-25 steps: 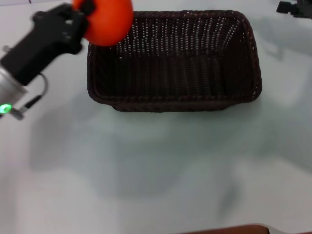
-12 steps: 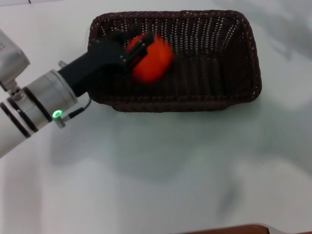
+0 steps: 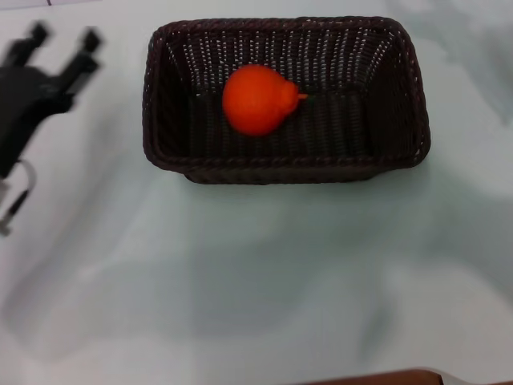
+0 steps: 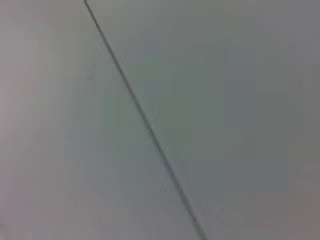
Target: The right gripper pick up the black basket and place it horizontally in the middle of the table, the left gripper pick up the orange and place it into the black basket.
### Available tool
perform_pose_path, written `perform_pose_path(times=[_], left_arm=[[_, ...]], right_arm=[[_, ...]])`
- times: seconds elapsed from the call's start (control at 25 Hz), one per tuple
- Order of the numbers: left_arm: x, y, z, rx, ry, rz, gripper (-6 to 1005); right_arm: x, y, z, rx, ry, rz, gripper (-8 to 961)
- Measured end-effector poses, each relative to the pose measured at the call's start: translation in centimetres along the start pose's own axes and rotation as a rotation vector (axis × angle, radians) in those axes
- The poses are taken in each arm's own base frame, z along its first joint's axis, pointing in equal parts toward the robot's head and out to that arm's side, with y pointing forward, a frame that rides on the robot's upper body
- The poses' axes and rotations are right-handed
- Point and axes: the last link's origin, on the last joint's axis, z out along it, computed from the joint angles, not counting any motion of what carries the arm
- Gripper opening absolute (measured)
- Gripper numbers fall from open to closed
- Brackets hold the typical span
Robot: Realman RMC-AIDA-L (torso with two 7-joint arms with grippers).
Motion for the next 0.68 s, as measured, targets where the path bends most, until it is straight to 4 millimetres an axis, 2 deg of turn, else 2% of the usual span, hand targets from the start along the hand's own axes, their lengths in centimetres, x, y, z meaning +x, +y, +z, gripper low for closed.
perform_pose_path(times=[0.04, 0.28, 0.48, 0.68], left_arm=[[0.0, 0.0, 0.0, 0.000, 0.000, 0.000, 768], [1.6, -1.9, -4.5, 0.184, 0.200, 0.074, 844], [2.1, -1.7, -5.6, 0.215, 0.252, 0.122, 907], [1.8, -1.9, -6.2, 0.242, 0.244, 0.127, 907]], right_arm=[[-0.3, 0.2, -0.2, -0.012, 0.029, -0.007, 848], [-2.0, 0.6, -0.9, -0.106, 0.196, -0.094, 848], [-2.7, 0.5, -0.1, -0.150, 0.260, -0.130, 848], [-2.7, -0.1, 1.1, -0.141, 0.290, -0.159, 848]])
